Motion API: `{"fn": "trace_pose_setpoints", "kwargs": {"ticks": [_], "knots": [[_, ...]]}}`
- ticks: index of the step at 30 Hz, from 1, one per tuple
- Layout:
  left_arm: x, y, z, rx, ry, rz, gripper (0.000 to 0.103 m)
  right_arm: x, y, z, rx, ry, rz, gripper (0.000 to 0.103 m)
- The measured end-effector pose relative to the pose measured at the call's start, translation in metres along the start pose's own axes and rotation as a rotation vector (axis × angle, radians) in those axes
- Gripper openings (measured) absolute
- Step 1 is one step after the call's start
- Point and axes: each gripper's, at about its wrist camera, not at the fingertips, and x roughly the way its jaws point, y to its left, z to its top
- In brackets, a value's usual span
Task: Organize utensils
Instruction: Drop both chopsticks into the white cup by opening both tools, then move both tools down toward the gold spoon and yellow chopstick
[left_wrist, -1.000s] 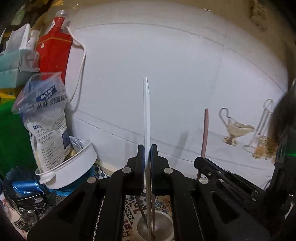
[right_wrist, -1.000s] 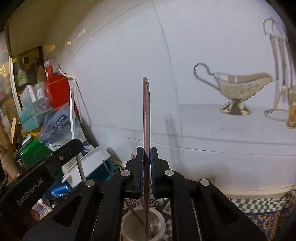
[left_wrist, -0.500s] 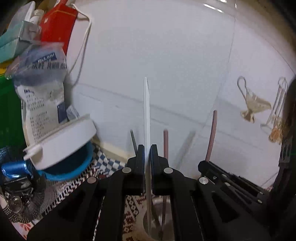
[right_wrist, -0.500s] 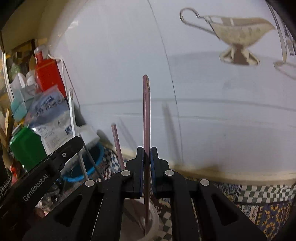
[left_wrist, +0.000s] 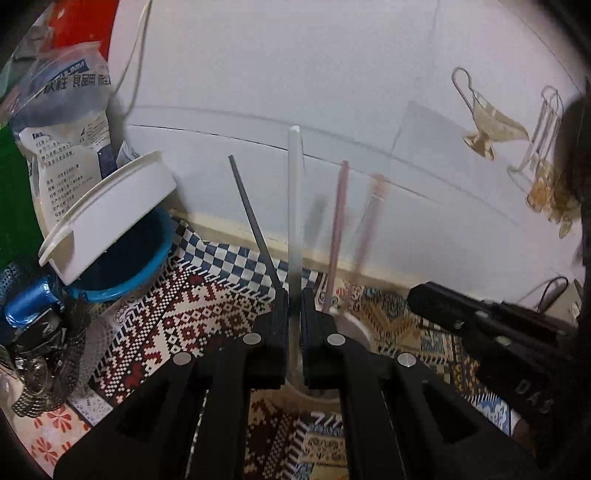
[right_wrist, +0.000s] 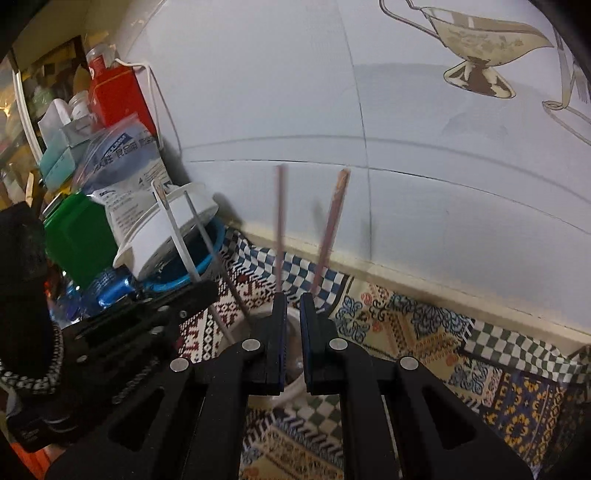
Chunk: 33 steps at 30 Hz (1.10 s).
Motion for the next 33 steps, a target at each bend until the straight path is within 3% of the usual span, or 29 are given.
{"fn": "trace_pose_setpoints", "kwargs": {"ticks": [5,17,19,21,24,33], "knots": [[-0.017,-0.007,0.001,0.060,0.010,0.015,0.004,-0.014,0.010,-0.003,-0.016,0.004,0.000,0.008],[-0.103,-0.024,-0.012,0.152,-0.057,-0.024,0.008,-0.089,0.033,-0.032,-0.024,-0.074,-0.122,0.013],[-0.118,-0.028,-0.016,0.172,-0.069,-0.044,0.009,-0.105,0.038,-0.040,-0.014,-0.092,-0.142,0.021],[-0.129,-0.034,-0.020,0.195,-0.077,-0.059,0.009,-0.119,0.043,-0.047,-0.006,-0.119,-0.172,0.043],[-0.145,-0.044,-0.027,0.235,-0.088,-0.079,0.015,-0.140,0.049,-0.057,-0.005,-0.173,-0.246,0.064],[-0.163,-0.068,-0.052,0.293,-0.029,-0.168,0.024,-0.179,0.046,-0.082,0.062,-0.216,-0.363,0.073]]}}
